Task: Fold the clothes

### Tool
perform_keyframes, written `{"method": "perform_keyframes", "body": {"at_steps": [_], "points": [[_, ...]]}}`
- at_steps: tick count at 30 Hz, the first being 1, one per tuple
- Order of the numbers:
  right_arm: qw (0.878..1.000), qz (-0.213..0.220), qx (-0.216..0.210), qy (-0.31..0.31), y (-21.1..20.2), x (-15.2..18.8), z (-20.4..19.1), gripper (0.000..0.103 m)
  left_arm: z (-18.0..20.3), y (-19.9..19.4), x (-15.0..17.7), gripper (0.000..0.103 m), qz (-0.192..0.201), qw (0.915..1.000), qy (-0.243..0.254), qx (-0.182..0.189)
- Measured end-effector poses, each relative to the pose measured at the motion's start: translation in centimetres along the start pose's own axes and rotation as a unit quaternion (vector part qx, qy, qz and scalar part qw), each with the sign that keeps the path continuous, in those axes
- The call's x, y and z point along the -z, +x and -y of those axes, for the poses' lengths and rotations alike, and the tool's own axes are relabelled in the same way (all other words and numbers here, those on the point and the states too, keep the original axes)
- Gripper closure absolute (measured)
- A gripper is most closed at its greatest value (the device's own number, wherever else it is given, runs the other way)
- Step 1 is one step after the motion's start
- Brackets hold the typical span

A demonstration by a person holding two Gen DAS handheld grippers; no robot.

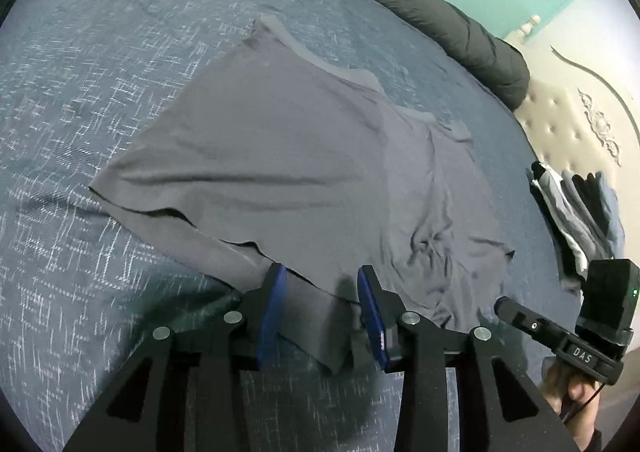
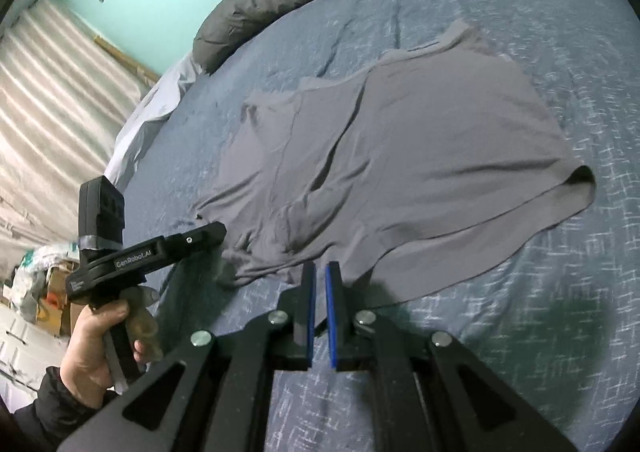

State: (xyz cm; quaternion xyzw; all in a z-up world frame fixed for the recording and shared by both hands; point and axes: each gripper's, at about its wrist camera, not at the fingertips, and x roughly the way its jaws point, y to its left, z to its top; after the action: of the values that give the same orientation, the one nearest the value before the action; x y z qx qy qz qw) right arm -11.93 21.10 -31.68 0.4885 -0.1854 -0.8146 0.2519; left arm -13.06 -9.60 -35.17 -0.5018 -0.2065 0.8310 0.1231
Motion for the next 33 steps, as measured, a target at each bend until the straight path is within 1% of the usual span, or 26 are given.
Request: {"method": "perform_keyframes", "body": {"at_steps": [3, 6, 8, 9, 10, 16, 20, 22, 26, 30, 33], "points": [[1.000, -0.001, 0.004, 0.006, 0.1, 0.0, 0.5, 0.099, 0.3, 0.4, 0.0, 0.065, -0.003, 1.0000, 0.005, -0.005], [1.000, -0.001, 0.004, 0.008, 0.1, 0.1, 0.6, 0.099, 0.4, 0.6, -0.2, 0.089, -0.007, 0.9998, 0.015, -0.011], [1.000, -0.001, 0.004, 0.008, 0.1, 0.2, 0.5, 0.099, 0.4, 0.7, -0.2, 0.092, -0.010, 0.9996, 0.022, -0.013], [1.000, 0.000, 0.003, 0.008, 0.1, 0.1, 0.4, 0.099, 0.3, 0.8, -0.2, 0.099, -0.010, 0.9996, 0.021, -0.014], [1.000, -0.001, 0.003, 0.009, 0.1, 0.1, 0.5, 0.099, 0.3, 0.9, -0.1, 0.102, -0.010, 0.9996, 0.021, -0.015], [1.000, 0.001, 0.001, 0.013, 0.0, -0.1, 0.7, 0.099, -0.7, -0.2, 0.0, 0.102, 0.005, 0.9999, 0.001, -0.011], [1.000, 0.002, 0.000, 0.014, 0.1, -0.2, 0.8, 0.099, -1.1, -0.5, 0.1, 0.102, 0.004, 0.9999, -0.012, -0.003], [1.000, 0.002, -0.001, 0.015, 0.1, -0.3, 0.8, 0.099, -1.2, -0.6, 0.3, 0.102, 0.004, 0.9999, -0.014, -0.006], [1.000, 0.002, -0.001, 0.016, 0.1, -0.4, 0.9, 0.099, -1.6, 0.1, 0.7, 0.102, -0.009, 0.9997, -0.022, -0.009], [1.000, 0.007, 0.000, 0.018, -0.1, -0.6, 1.1, 0.099, -1.7, -0.6, 0.7, 0.102, -0.001, 0.9993, -0.023, -0.028], [1.000, 0.013, 0.000, 0.021, -0.3, -0.8, 1.3, 0.099, -2.7, -1.7, 0.5, 0.101, 0.006, 0.9991, -0.035, -0.025]]}}
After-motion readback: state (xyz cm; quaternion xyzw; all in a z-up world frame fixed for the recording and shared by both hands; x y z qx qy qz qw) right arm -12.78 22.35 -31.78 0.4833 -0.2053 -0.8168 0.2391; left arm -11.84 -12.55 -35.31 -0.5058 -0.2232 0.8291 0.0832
